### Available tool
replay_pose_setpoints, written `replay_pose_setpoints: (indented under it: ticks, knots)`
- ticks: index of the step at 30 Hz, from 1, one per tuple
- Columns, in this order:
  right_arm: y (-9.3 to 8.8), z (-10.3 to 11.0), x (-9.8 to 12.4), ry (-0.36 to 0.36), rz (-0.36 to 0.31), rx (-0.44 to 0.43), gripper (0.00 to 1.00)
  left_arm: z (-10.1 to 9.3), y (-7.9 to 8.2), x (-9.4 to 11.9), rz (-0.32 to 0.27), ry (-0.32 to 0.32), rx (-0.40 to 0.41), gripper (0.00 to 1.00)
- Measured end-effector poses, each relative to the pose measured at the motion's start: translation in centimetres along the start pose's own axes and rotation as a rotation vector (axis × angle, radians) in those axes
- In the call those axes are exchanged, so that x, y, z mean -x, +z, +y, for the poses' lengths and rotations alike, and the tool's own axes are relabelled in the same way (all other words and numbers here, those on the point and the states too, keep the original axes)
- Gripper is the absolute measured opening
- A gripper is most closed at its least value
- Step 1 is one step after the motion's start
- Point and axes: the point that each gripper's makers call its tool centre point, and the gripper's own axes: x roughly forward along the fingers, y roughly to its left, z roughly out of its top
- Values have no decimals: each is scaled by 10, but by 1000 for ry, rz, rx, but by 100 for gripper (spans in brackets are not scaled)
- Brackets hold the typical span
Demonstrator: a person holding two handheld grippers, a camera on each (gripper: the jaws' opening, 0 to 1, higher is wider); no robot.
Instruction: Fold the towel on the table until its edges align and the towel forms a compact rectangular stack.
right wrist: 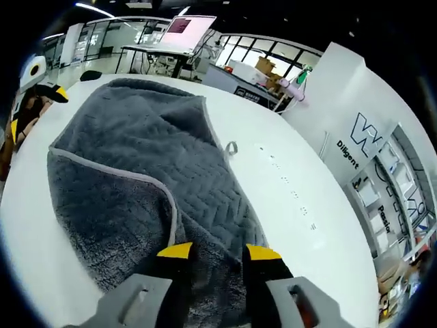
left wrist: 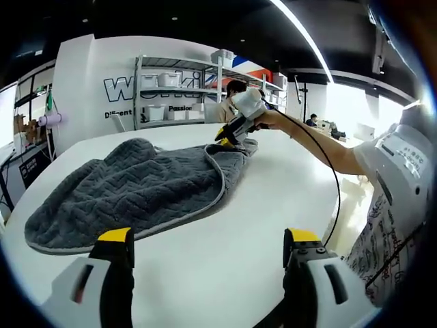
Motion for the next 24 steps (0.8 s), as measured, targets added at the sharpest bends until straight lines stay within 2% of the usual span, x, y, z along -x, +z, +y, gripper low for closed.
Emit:
replay_pose_setpoints:
  ticks: [1, 3, 7, 8, 10, 12, 17, 21, 24]
  knots:
    - [1, -2, 1, -8, -6, -4, 32, 0, 0, 0, 0, 0, 0, 95]
    - [8, -11, 14, -52, -70, -31, 32, 1, 0, 0, -2, 2, 2, 95]
    - [18, -23, 35, -119, -154, -67, 35, 1, 0, 0, 2, 4, -2, 95]
    - [18, -23, 41, -125, -159, -76, 39, 1, 0, -1, 2, 4, -2, 95]
    - [17, -22, 52, -135, -165, -90, 54, 1, 0, -1, 3, 1, -2, 95]
    - [16, -19, 64, -153, -172, -98, 67, 0, 1, -2, 3, -1, -5, 95]
    - [11, -1, 88, -110, -241, -121, 70, -1, 4, -3, -3, -8, -7, 96]
    - [-8, 14, 109, -118, -225, -130, 93, 1, 3, -3, -1, -3, -5, 96]
    - [-22, 26, 126, -132, -210, -131, 96, 4, 4, -4, -3, 1, 1, 96]
